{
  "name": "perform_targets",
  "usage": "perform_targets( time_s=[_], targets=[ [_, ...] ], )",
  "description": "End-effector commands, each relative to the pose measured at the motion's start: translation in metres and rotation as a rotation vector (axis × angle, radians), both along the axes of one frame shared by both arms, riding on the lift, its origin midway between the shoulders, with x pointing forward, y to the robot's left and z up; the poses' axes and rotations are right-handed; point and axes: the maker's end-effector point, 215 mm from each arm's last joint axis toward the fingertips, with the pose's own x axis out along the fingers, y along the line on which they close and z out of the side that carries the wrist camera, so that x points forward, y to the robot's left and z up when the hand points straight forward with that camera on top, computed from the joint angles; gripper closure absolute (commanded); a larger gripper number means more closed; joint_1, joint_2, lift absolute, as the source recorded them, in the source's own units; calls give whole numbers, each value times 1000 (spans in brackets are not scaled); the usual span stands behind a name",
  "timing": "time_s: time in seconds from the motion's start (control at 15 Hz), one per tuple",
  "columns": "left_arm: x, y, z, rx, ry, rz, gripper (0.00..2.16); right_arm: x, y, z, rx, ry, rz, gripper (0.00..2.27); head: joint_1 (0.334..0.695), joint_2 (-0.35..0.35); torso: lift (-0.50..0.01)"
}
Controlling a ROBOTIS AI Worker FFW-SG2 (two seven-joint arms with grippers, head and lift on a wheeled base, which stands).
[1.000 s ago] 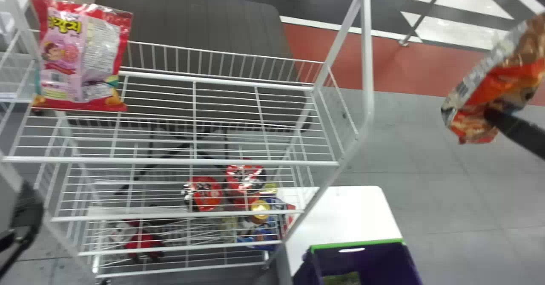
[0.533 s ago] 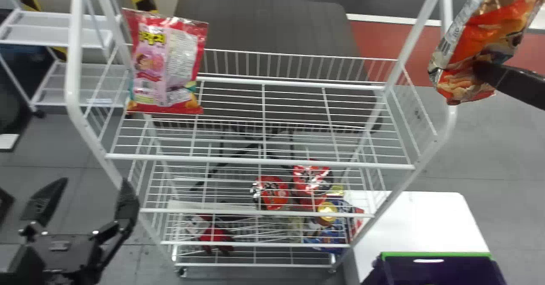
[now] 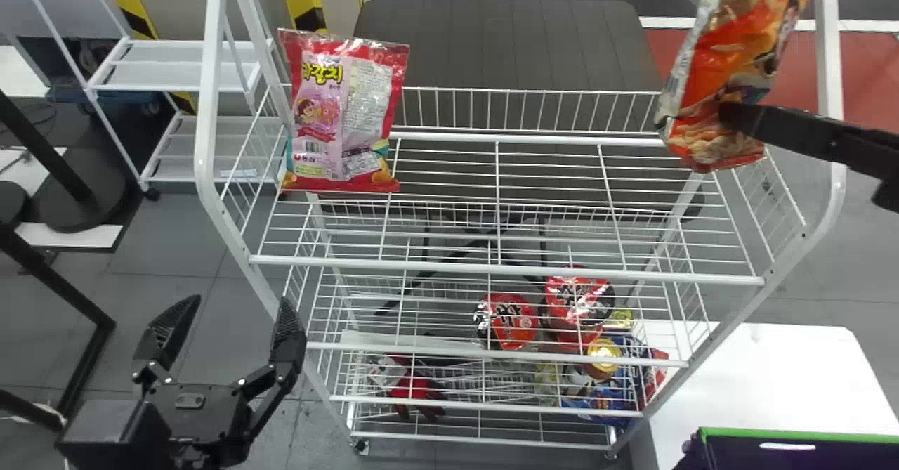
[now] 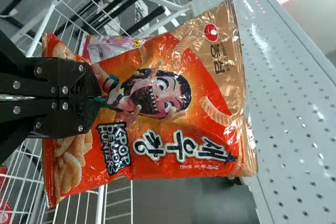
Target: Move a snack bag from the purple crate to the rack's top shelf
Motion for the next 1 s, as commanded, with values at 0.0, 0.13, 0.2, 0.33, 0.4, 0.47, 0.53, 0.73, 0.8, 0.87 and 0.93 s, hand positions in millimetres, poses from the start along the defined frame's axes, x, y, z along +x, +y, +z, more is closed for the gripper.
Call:
perform_targets(
  time_s=[0.0, 0.13, 0.2, 0.33, 0.4, 0.47, 0.53, 0.73, 0.8, 0.87, 0.93],
  targets=[
    [0, 0, -1, 0, 1, 0, 134, 7, 25, -35, -12, 96, 34, 1717, 695, 48, 0],
    [0, 2, 0, 6, -6, 4, 134, 5, 46, -72, -38, 179, 53, 1717, 695, 80, 0],
    [0, 4, 1, 12, -13, 6, 134, 1, 61, -89, -67, 213, 65, 1717, 695, 90, 0],
    [0, 8, 4, 17, -23, 17, 134, -9, 85, -118, -126, 266, 80, 1717, 695, 118, 0],
    [1, 9, 5, 17, -26, 19, 134, -15, 97, -131, -150, 290, 90, 1717, 695, 133, 0],
    [1, 10, 5, 18, -30, 18, 134, -24, 110, -144, -171, 306, 101, 1717, 695, 152, 0],
    [0, 11, 5, 19, -31, 19, 134, -16, 118, -140, -194, 249, 102, 1717, 695, 188, 0],
    [1, 12, 2, 21, -29, 21, 134, 12, 149, -120, -218, 13, 85, 1717, 695, 226, 0],
    [1, 13, 2, 22, -27, 22, 134, 18, 152, -108, -207, -56, 70, 1717, 695, 247, 0],
    [2, 14, 0, 24, -26, 22, 134, 23, 157, -101, -196, -105, 60, 1717, 695, 256, 0],
    [3, 14, -2, 24, -23, 24, 134, 24, 160, -102, -183, -111, 61, 1717, 695, 265, 0]
  ],
)
